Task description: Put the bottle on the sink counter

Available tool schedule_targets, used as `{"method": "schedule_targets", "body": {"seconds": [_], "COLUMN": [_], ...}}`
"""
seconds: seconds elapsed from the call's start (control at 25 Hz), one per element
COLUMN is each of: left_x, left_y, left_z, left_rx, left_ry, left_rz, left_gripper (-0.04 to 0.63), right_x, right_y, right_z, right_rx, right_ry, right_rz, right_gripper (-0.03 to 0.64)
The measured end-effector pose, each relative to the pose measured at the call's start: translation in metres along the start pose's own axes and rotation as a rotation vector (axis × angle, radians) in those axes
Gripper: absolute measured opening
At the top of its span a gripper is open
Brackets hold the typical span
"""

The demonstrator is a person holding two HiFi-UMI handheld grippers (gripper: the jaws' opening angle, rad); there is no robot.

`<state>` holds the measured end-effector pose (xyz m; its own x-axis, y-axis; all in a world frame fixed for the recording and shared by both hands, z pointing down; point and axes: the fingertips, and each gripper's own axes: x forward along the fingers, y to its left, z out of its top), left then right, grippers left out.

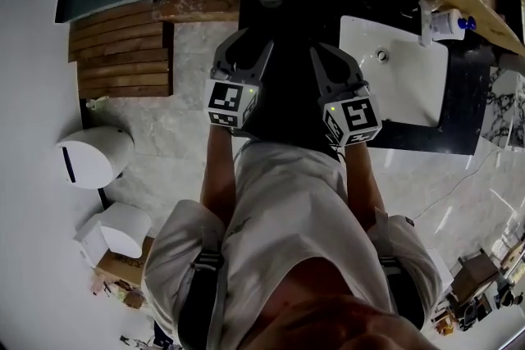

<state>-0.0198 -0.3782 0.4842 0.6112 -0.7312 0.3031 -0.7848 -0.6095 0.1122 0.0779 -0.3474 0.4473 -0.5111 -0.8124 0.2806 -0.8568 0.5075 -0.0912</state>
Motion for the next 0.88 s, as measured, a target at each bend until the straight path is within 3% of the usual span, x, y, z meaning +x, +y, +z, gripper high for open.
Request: {"method": "schedule_targets", "body": {"seconds": [0.4,0.88], "left_x": [-0.051,-0.082], "left_y": [-0.028,-0.047], "left_z": [0.060,0.066], "left_rx": [0.077,0.091], "left_ry": [-0.116,-0.132], "left_rz": [0.039,0.056], "left_gripper": [0.064,0.023], "right_x": [-0.032,-0.063], "right_y": [0.011,0.027], "right_z": [0.039,0.050], "right_rx": [-0.058,-0.091], "right_ry": [-0.082,-0.116], "right_rz": [0.056,0.100], "right_gripper": [-0.002,-0.002]}}
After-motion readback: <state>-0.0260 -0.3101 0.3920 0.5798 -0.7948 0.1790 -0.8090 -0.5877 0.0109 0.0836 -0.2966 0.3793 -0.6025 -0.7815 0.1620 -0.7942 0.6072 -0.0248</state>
